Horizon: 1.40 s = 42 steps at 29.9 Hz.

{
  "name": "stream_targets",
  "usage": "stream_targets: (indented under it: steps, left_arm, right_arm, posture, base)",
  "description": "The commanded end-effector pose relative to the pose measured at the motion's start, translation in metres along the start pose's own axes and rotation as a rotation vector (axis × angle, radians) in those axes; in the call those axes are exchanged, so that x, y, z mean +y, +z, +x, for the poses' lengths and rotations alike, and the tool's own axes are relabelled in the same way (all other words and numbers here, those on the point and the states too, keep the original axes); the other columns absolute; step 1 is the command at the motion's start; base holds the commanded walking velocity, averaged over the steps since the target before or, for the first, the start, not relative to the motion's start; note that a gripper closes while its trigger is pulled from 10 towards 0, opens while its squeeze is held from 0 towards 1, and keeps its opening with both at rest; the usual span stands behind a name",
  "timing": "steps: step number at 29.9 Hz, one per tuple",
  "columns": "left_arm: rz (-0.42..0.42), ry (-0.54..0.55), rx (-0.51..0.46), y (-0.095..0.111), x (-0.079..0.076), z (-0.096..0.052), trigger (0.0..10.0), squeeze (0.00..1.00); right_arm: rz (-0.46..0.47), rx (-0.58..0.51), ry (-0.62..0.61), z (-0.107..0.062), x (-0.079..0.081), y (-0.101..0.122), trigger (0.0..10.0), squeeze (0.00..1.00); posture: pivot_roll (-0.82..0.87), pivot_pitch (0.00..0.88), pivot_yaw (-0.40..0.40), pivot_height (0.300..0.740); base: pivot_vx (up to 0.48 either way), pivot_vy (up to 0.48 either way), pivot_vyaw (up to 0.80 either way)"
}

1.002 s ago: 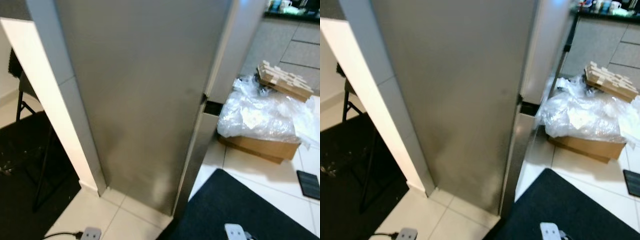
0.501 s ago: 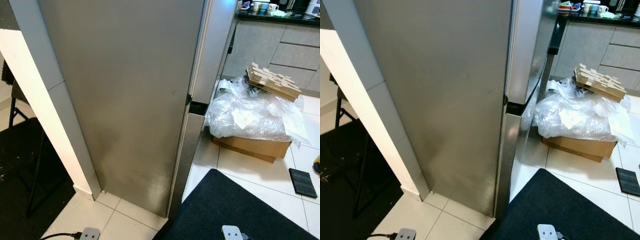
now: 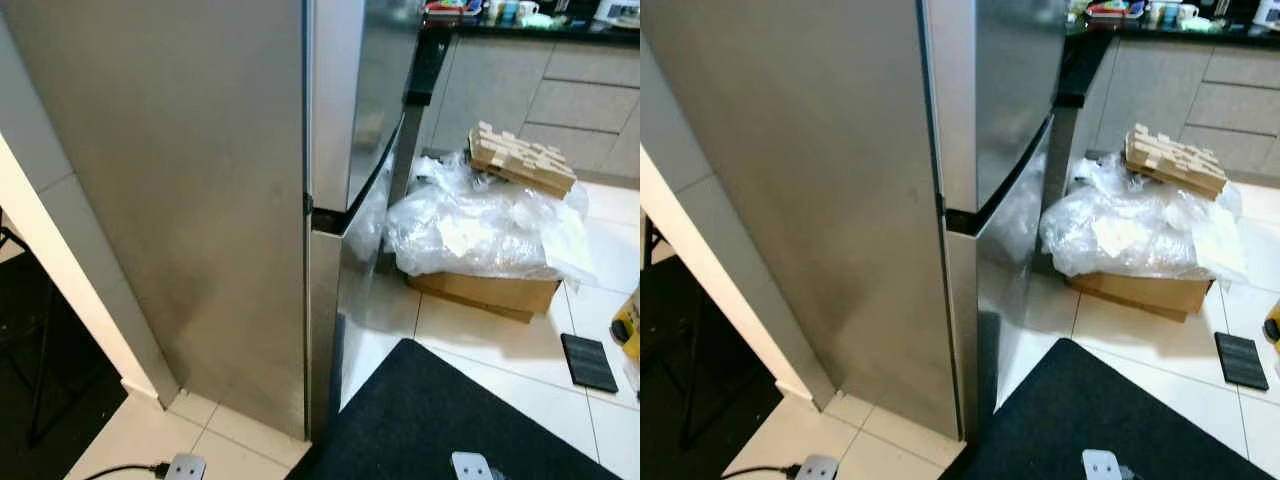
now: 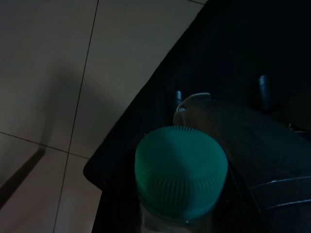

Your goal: Restocking fridge

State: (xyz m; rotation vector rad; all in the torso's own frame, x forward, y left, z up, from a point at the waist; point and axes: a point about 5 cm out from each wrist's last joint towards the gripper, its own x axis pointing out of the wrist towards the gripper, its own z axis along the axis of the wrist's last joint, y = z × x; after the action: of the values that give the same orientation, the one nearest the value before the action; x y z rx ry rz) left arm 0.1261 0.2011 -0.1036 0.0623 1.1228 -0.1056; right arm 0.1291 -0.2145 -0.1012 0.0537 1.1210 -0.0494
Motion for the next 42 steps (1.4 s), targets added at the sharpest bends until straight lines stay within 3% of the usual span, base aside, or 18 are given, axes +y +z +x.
stream_targets:
  steps: [1,10,13,14,17,21,32,42]
  left_arm:
    - [-0.009,0.004,0.036,-0.010,0.000,-0.001,10.0,0.00]
    - [0.000,0.006,0.037,-0.010,0.000,-0.001,10.0,0.00]
    - [0.003,0.005,0.036,-0.009,0.000,-0.001,10.0,0.00]
    - [0.005,0.005,0.032,-0.008,0.000,-0.001,10.0,0.00]
    - [0.006,0.005,0.030,-0.008,0.000,-0.001,10.0,0.00]
    - [0.006,0.004,0.027,-0.007,-0.001,-0.001,10.0,0.00]
    - [0.002,0.003,0.031,-0.010,-0.002,-0.001,10.0,0.00]
    - [0.001,0.000,0.028,-0.009,-0.002,-0.001,10.0,0.00]
  right_arm:
    - [0.000,-0.003,0.010,0.000,0.003,0.001,10.0,0.00]
    - [-0.008,-0.103,-0.006,0.000,-0.005,0.022,10.0,0.00]
    - [-0.023,-0.178,-0.011,0.000,-0.008,0.041,10.0,0.00]
    - [-0.054,-0.270,0.001,-0.001,-0.008,0.066,10.0,0.00]
    - [-0.073,-0.312,0.013,-0.002,-0.006,0.078,10.0,0.00]
    - [-0.112,-0.442,0.117,-0.006,0.011,0.118,10.0,0.00]
    - [-0.182,-0.577,0.384,-0.015,0.050,0.151,10.0,0.00]
    - [-0.221,-0.716,0.396,-0.028,0.052,0.185,10.0,0.00]
  posture:
    - [0.11,0.000,-0.003,0.740]
    - [0.11,0.000,-0.007,0.740]
    - [0.11,0.000,-0.008,0.740]
    - [0.10,0.000,-0.007,0.740]
    - [0.10,0.000,-0.007,0.740]
    - [0.10,0.000,-0.009,0.740]
    - [0.10,0.000,-0.009,0.740]
    - [0.10,0.000,-0.011,0.740]
  base:
    - [0.000,0.000,0.00]
    - [0.000,0.000,0.00]
    - [0.000,0.000,0.00]
    - [0.000,0.000,0.00]
    - [0.000,0.000,0.00]
    - [0.000,0.000,0.00]
    - [0.000,0.000,0.00]
    - [0.000,0.000,0.00]
